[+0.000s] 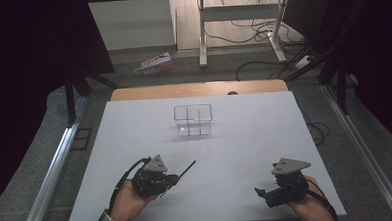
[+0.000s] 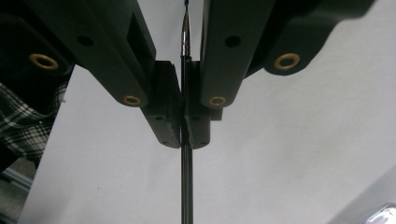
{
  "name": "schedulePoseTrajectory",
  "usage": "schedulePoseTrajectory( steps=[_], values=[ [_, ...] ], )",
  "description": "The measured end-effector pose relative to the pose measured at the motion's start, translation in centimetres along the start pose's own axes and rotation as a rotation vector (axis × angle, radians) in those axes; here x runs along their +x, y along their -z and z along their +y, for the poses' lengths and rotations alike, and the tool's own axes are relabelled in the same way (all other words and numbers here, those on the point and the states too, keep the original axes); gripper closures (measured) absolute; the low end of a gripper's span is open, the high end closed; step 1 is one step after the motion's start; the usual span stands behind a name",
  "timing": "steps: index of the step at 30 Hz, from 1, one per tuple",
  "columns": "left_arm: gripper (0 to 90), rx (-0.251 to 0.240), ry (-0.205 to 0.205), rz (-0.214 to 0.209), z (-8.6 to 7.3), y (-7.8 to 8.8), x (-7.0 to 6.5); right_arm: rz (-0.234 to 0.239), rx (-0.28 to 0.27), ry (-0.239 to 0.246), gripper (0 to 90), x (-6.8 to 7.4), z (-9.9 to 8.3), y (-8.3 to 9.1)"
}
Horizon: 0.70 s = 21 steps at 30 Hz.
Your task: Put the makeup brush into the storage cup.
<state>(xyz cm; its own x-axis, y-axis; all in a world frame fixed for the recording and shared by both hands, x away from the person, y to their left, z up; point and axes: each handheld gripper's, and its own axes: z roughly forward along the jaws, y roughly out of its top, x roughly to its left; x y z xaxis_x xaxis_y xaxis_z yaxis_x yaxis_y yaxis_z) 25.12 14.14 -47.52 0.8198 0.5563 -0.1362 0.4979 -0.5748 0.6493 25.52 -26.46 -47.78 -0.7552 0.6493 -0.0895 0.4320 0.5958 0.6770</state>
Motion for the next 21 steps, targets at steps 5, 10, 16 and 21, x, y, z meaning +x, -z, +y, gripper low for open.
schedulePoseTrajectory(
  steps=[5, 10, 16, 21],
  values=[
    [85.2, -0.003, -0.010, -0.015, 0.2, 0.0, -0.1, -0.011, -0.012, 0.014, 0.0, 0.2, 0.5, 0.0],
    [85.2, 0.004, -0.017, -0.029, 0.5, -0.4, -0.2, -0.014, -0.012, 0.030, 0.0, 0.7, 1.2, -0.3],
    [85.2, 0.009, -0.029, -0.050, 1.0, -0.8, -0.5, 0.003, -0.006, 0.049, 0.0, 1.2, 2.1, -0.6],
    [85.2, 0.010, -0.046, -0.062, 1.6, -1.2, -0.7, 0.026, -0.008, 0.063, 0.0, 1.7, 2.9, -0.9]
  ],
)
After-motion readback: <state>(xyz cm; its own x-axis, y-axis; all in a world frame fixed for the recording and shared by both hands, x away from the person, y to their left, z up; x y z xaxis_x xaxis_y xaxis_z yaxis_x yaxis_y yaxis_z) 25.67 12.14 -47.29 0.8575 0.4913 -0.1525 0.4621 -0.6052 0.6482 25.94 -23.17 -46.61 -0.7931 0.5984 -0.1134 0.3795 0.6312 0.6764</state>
